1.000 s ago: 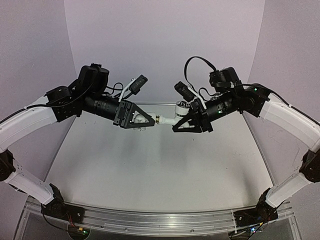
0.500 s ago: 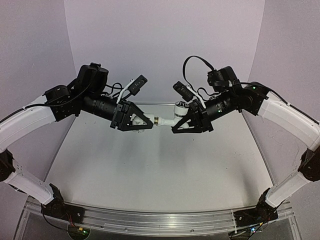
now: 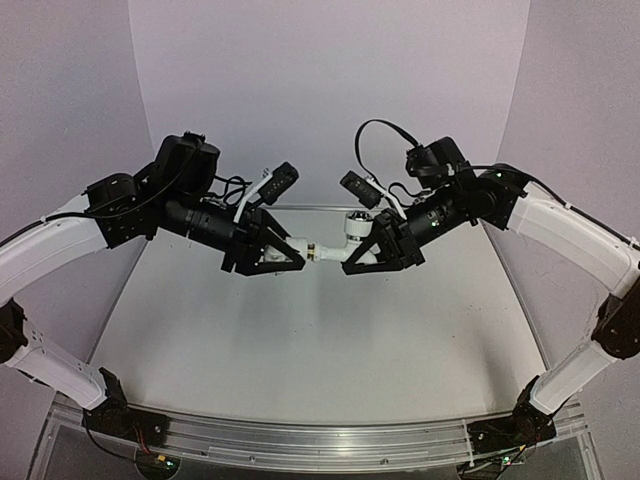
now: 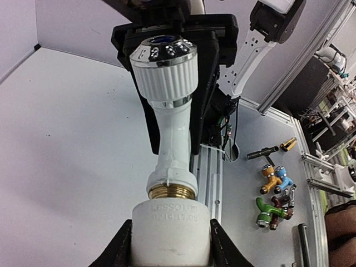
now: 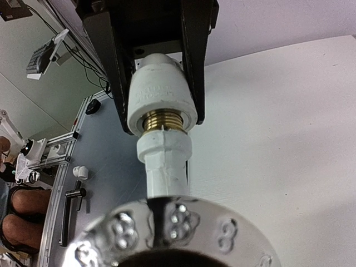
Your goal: Install the water faucets
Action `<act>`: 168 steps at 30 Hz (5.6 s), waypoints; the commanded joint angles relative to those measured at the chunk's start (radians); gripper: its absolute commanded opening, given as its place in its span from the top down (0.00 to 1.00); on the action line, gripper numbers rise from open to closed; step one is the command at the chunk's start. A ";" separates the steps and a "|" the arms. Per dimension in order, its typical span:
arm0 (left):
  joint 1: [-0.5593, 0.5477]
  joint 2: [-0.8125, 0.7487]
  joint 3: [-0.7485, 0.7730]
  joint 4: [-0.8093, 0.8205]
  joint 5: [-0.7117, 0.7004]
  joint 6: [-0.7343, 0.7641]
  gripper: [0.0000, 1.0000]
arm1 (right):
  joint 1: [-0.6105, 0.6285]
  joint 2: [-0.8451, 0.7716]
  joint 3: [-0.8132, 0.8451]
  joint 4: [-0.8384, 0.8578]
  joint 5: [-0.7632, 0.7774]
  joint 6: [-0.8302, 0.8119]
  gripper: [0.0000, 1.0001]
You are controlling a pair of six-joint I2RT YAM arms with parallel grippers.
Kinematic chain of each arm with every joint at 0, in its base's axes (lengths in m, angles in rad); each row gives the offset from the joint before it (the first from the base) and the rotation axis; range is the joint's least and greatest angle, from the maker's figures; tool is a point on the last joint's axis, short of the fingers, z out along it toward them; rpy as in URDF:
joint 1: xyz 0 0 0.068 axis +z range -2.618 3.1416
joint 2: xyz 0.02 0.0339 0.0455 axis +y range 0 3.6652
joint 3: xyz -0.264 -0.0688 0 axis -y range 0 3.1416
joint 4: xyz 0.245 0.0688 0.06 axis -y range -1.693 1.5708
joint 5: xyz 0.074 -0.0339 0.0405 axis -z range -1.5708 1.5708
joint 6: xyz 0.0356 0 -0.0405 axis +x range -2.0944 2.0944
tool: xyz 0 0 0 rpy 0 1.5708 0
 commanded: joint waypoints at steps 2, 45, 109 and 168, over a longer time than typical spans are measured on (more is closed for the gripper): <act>-0.060 -0.029 -0.004 0.123 -0.064 0.158 1.00 | 0.030 0.032 0.035 0.072 -0.071 0.042 1.00; -0.508 -0.076 -0.341 0.629 -1.064 1.034 0.83 | -0.003 0.038 0.004 0.077 -0.073 0.108 1.00; -0.280 0.057 -0.088 0.361 -0.862 0.273 0.84 | -0.100 -0.060 -0.093 0.471 -0.067 0.401 0.93; -0.100 0.127 0.140 -0.093 0.312 -0.036 1.00 | 0.233 -0.394 -0.257 0.344 0.534 -1.113 0.29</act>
